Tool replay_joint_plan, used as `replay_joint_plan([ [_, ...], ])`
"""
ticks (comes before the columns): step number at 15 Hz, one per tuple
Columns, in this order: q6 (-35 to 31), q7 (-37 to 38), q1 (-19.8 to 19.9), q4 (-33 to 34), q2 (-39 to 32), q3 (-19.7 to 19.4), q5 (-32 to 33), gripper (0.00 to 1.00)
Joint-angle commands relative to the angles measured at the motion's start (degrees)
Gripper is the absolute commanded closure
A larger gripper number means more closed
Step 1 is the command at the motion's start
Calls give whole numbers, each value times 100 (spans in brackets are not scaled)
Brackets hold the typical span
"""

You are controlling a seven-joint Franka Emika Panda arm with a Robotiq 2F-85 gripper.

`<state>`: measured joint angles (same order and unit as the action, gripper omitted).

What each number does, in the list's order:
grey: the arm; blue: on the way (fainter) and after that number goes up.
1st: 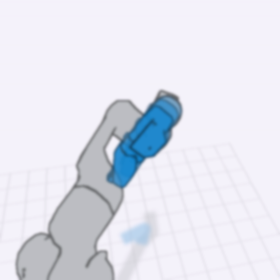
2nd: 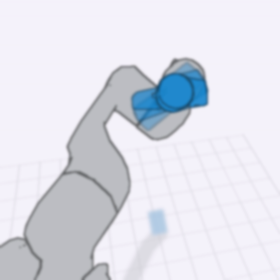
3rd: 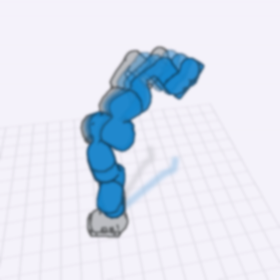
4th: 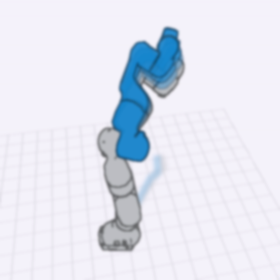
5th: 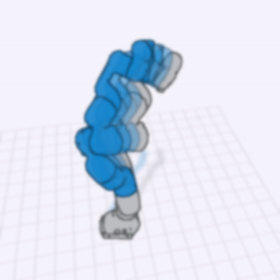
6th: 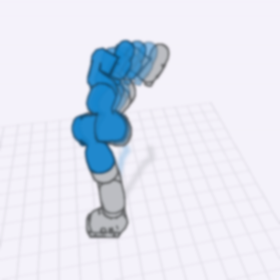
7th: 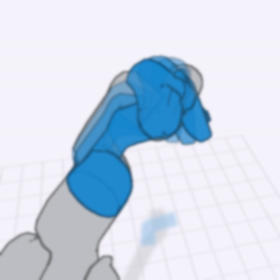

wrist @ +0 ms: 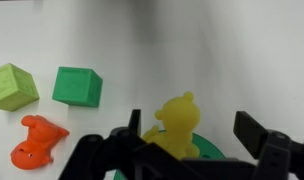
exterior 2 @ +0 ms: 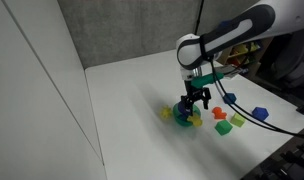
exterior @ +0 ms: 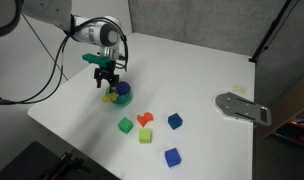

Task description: Pick up the yellow toy from the blue block and put it in the green bowl

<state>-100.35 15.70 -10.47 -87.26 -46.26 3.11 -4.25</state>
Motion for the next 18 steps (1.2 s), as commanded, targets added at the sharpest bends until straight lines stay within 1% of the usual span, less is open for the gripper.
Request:
replay_joint_plan([
  [1,483,104,34,306,74,-60,-40,0],
  [4,701,134,71,345,255,-156,-1,0],
  [6,781,166,100,257,486,-246,39,0],
  [9,635,190,177,-64,968,-385,79,0],
  [14,-10,-8,433,-1002,2060,-524,147,0],
  [18,-560,-71,600,-1953,3073,-584,389,0],
])
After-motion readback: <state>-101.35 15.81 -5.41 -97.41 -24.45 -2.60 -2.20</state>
